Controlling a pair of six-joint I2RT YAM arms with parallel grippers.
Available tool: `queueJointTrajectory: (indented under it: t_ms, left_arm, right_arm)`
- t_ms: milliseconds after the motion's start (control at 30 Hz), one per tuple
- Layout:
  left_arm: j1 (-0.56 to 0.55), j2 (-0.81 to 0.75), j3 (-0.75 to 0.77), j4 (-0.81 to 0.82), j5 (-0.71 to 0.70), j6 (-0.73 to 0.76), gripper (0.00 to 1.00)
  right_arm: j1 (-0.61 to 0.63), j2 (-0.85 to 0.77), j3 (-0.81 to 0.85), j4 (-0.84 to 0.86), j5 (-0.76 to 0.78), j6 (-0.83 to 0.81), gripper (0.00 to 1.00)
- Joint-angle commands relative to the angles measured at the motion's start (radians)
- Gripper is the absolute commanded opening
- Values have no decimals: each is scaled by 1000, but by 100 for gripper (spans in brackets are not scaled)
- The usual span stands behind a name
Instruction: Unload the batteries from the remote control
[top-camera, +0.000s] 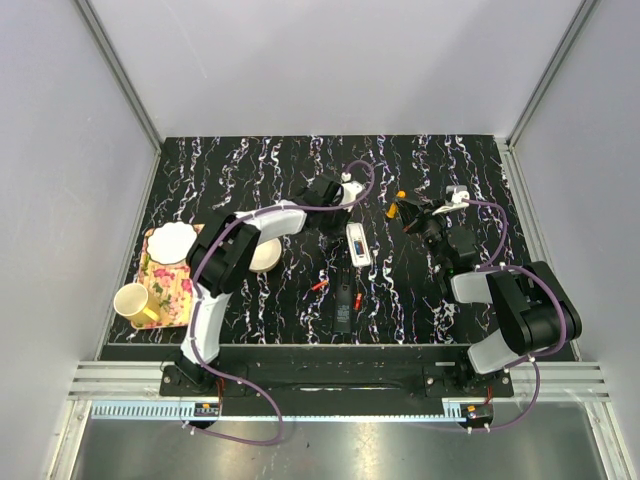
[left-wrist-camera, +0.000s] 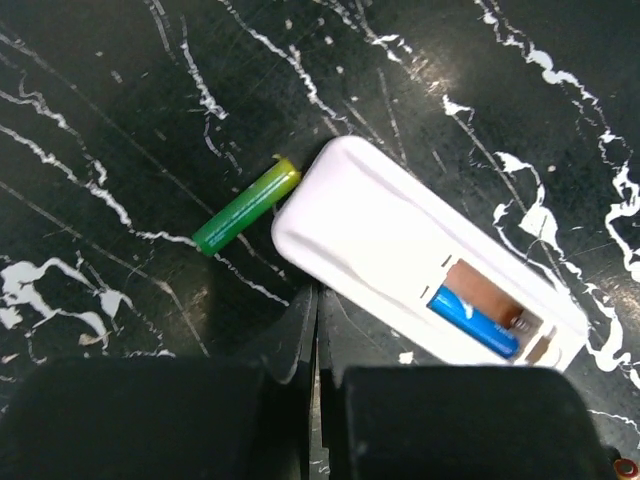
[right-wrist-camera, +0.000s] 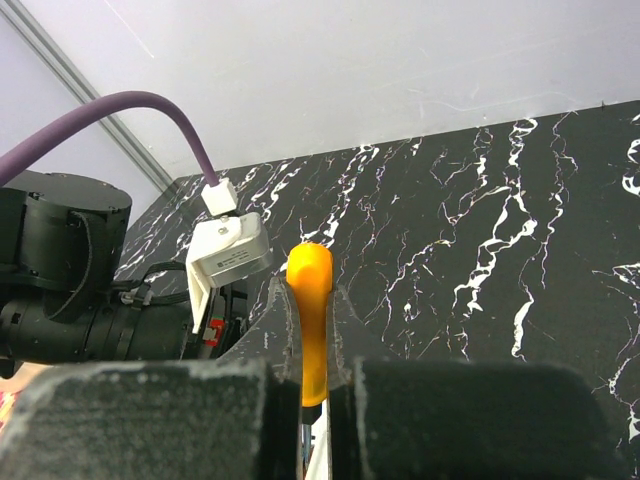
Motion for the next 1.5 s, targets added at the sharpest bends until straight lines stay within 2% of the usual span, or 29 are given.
queueJointTrajectory:
  t_ms: [0, 200, 567, 900, 1167, 1467]
  left_arm:
    - [-35, 39, 61, 1, 19, 3, 0]
    - [-46, 31, 67, 4, 15, -12, 0]
    - [-44, -73, -108, 26, -13, -17, 0]
    - [-63, -150, -228, 104, 35, -71, 0]
    - [-95, -170, -236, 133, 73, -84, 0]
    - [-104, -145, -191, 101, 12, -95, 0]
  right_arm:
    - [-8, 1, 4, 117, -14, 5, 0]
    - [-8, -5, 3, 115, -24, 5, 0]
    - [-8, 3, 9, 111, -47, 25, 0]
    - [-8, 41, 27, 121, -74, 67, 0]
    - [-7, 50, 30, 123, -80, 76, 0]
    - [-7, 57, 29, 124, -82, 75, 0]
